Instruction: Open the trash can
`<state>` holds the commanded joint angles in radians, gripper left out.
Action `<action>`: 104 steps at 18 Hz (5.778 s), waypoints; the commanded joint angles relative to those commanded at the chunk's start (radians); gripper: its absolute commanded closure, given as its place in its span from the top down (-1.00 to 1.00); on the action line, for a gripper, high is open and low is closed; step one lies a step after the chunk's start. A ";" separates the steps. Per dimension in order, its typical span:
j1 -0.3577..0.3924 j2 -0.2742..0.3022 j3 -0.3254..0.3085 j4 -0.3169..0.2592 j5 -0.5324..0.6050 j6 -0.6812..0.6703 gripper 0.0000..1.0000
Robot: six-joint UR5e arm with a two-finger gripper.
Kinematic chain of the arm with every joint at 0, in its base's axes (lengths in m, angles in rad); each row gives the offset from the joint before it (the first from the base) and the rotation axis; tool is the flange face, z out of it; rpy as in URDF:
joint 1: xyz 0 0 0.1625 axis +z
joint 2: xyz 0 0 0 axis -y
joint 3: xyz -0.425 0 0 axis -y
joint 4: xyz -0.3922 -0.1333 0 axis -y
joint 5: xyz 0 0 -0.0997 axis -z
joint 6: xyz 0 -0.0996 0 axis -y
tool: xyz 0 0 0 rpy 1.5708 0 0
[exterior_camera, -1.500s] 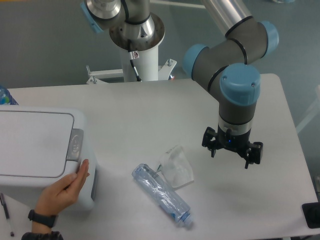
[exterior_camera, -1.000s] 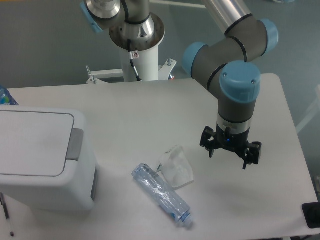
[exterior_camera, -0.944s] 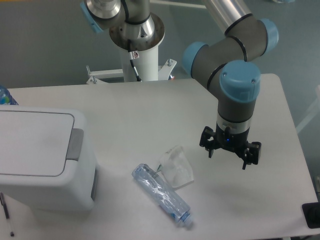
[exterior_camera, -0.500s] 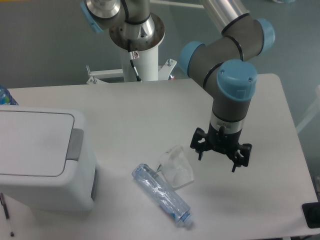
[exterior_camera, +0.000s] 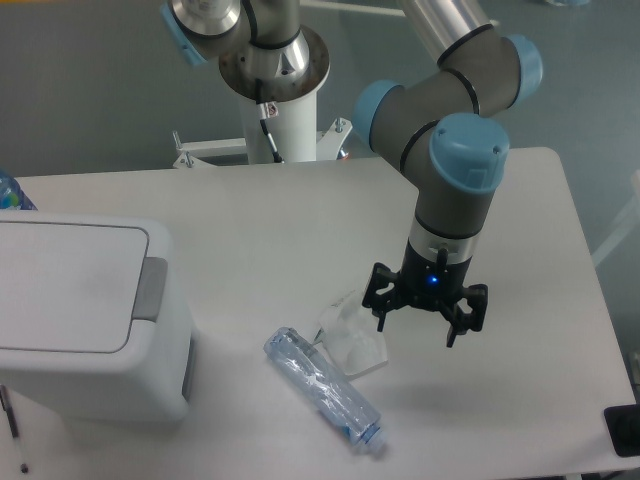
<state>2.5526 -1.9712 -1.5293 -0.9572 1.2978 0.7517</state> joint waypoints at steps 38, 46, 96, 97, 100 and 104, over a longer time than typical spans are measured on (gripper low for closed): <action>-0.238 0.160 0.041 -0.091 -0.298 -0.397 1.00; -0.250 0.183 0.009 -0.083 -0.296 -0.397 1.00; -0.057 0.029 0.087 -0.005 -0.033 -0.074 1.00; -0.054 0.026 0.092 -0.012 0.009 -0.027 1.00; -0.019 0.003 0.124 -0.064 0.070 0.116 1.00; -0.011 -0.043 0.198 -0.135 0.159 0.146 1.00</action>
<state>2.5418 -2.0140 -1.3316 -1.0921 1.4572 0.8973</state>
